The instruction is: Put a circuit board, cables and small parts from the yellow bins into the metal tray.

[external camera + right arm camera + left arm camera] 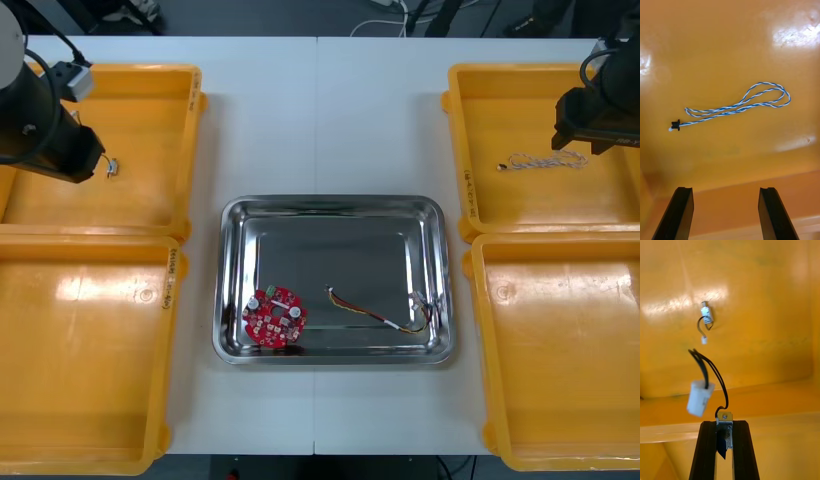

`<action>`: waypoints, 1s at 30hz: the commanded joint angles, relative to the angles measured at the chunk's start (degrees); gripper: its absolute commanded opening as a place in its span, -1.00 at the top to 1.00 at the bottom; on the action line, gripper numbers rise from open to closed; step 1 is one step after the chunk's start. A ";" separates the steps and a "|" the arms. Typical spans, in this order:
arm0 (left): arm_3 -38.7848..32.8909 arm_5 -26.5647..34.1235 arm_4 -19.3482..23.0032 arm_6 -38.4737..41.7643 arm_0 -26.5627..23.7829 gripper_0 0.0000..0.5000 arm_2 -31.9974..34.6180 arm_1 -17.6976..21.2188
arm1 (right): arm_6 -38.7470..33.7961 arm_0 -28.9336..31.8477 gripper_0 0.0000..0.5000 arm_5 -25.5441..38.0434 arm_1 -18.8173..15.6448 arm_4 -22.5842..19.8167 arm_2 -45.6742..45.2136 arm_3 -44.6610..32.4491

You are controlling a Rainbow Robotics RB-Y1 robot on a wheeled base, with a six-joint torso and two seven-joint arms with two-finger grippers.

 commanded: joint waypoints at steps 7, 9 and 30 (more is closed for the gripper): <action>-8.08 0.53 -8.76 10.37 -1.90 1.00 -6.01 -10.28 | -13.65 -5.22 -1.00 -4.40 0.29 3.41 -3.26 5.32; -8.78 0.53 -9.55 12.48 -1.99 1.00 -7.85 -11.77 | -16.38 -6.28 -1.00 -5.63 0.20 3.94 -3.96 7.43; -10.36 0.53 -9.29 27.51 -1.64 1.00 -24.90 -19.59 | -43.27 -9.53 -1.00 -19.08 3.10 6.58 -6.07 18.41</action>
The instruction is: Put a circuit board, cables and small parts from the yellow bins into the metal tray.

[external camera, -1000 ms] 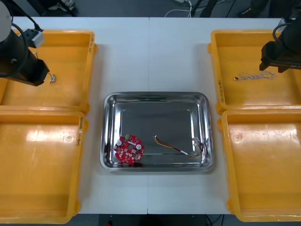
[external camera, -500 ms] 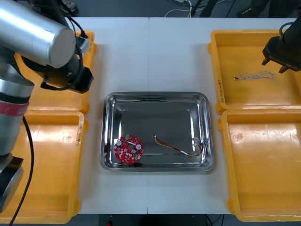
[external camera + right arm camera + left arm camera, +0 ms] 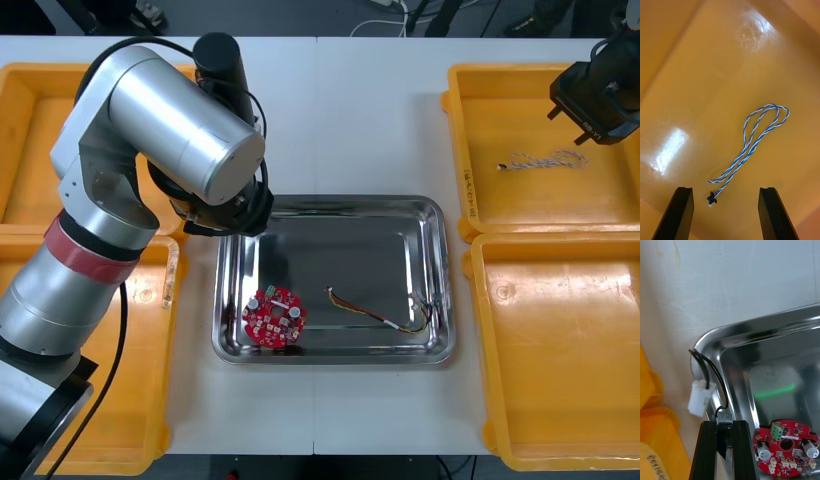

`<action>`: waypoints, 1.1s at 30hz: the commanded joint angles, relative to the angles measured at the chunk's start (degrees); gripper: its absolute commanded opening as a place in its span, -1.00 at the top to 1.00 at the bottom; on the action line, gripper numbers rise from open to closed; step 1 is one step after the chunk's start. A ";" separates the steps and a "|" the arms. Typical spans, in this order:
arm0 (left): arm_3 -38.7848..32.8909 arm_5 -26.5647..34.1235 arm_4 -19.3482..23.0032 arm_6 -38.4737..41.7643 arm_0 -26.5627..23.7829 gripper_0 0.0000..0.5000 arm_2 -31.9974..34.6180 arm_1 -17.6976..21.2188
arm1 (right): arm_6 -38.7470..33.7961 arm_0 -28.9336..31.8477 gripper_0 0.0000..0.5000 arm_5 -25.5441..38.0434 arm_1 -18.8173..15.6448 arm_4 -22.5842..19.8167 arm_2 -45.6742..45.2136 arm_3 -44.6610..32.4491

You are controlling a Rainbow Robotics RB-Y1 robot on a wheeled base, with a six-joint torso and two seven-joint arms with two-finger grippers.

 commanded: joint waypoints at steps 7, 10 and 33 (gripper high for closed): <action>-0.58 -4.35 1.34 4.90 0.12 1.00 -4.63 -1.48 | -9.72 -3.28 -1.00 -4.44 1.87 1.52 -2.92 4.71; 1.36 -6.11 1.43 5.16 0.12 1.00 -5.77 -1.48 | -10.34 -3.37 -1.00 -4.79 1.96 1.61 -3.27 5.86; 10.94 -15.78 2.48 5.34 0.21 1.00 -10.07 -1.48 | -17.54 -3.28 -1.00 -12.70 2.75 1.44 -3.97 12.62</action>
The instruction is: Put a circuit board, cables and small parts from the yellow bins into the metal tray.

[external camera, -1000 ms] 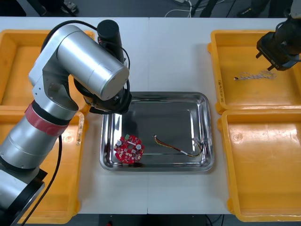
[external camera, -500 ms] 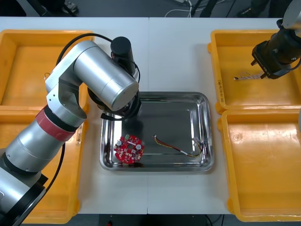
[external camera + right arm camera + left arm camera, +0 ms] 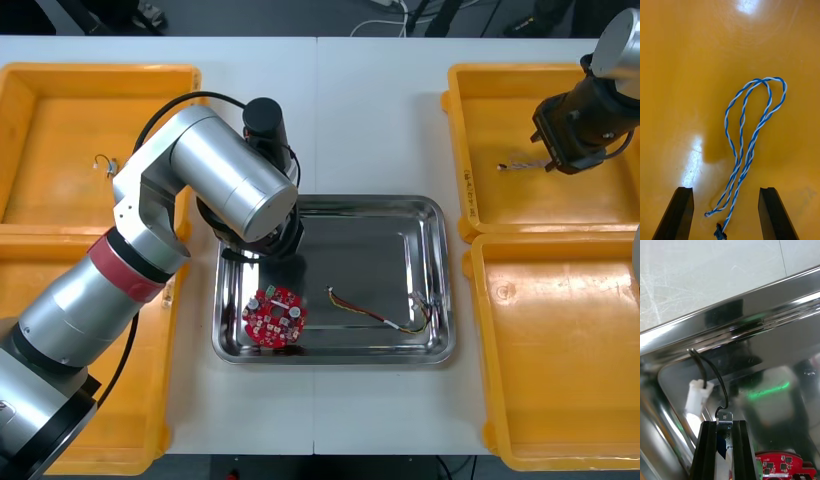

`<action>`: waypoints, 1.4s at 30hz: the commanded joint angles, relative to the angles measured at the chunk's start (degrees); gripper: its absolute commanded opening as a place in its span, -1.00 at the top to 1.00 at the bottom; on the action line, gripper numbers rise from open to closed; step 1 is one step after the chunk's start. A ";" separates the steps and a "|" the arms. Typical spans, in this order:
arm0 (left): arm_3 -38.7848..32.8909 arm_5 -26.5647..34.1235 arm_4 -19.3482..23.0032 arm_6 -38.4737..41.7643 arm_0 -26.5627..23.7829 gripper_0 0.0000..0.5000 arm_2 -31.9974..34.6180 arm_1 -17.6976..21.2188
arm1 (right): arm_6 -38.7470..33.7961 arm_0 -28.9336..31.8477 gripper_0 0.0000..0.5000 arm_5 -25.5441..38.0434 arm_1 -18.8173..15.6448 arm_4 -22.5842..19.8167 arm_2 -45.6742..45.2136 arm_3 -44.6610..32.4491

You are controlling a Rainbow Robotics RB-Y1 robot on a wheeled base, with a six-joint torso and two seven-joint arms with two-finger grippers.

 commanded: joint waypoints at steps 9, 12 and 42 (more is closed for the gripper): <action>2.72 -3.78 -0.21 5.06 -0.10 1.00 -2.48 -1.23 | -2.93 -2.60 -1.00 -2.15 0.68 -1.21 -1.37 2.85; 2.89 -4.05 -0.12 5.06 -0.01 1.00 -2.48 -1.23 | -3.37 -2.51 -1.00 -2.24 0.68 -1.74 -1.37 2.85; 2.10 -3.43 -1.70 4.88 -0.10 -1.00 -3.18 -1.23 | -5.92 1.44 -1.00 -4.79 1.82 -4.64 -0.32 2.85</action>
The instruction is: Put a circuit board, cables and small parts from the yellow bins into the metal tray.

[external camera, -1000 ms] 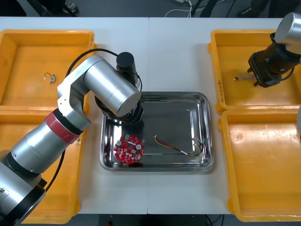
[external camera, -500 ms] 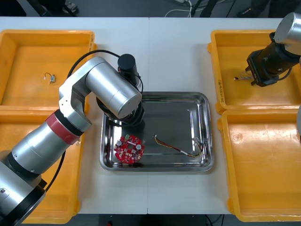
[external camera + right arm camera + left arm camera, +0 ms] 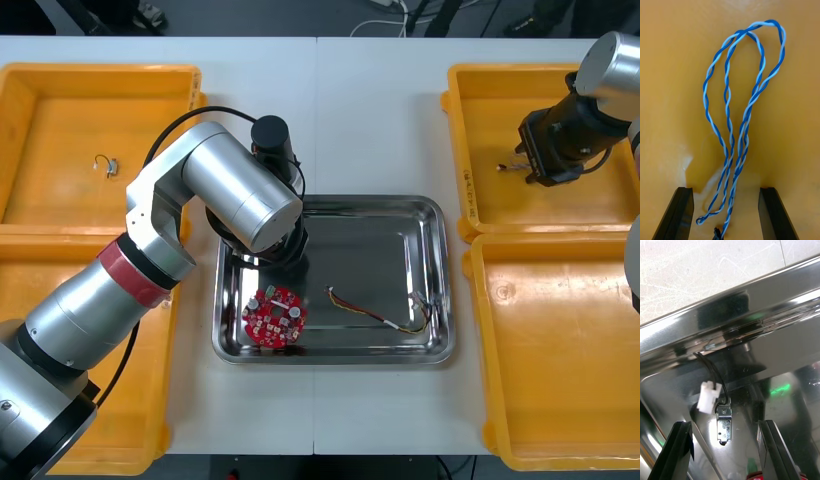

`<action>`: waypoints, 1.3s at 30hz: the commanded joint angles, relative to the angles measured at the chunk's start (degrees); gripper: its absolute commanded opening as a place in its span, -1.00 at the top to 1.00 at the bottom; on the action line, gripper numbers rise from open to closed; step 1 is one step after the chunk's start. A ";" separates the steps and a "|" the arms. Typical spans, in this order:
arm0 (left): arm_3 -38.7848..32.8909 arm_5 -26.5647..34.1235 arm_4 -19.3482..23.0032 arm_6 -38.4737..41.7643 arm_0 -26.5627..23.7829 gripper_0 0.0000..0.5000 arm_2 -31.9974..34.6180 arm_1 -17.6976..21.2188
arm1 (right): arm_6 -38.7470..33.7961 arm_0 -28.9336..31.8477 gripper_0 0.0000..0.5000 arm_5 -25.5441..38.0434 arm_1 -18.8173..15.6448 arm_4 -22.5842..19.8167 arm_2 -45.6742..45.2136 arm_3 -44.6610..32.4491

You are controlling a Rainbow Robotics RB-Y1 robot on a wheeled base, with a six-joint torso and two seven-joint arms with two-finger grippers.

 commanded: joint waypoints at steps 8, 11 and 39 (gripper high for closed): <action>-7.22 10.22 -1.38 2.77 -0.19 -1.00 4.79 -1.23 | -1.32 1.82 -1.00 -1.13 0.81 -2.57 0.56 -0.76; -9.68 13.74 -0.85 1.89 -0.28 -1.00 8.40 -1.23 | -1.23 1.90 -1.00 -1.13 0.81 -2.57 0.56 -0.76; -10.38 18.97 4.68 -14.81 -0.71 -1.00 31.69 9.67 | 0.88 3.66 1.00 7.31 0.46 -2.04 1.44 -8.32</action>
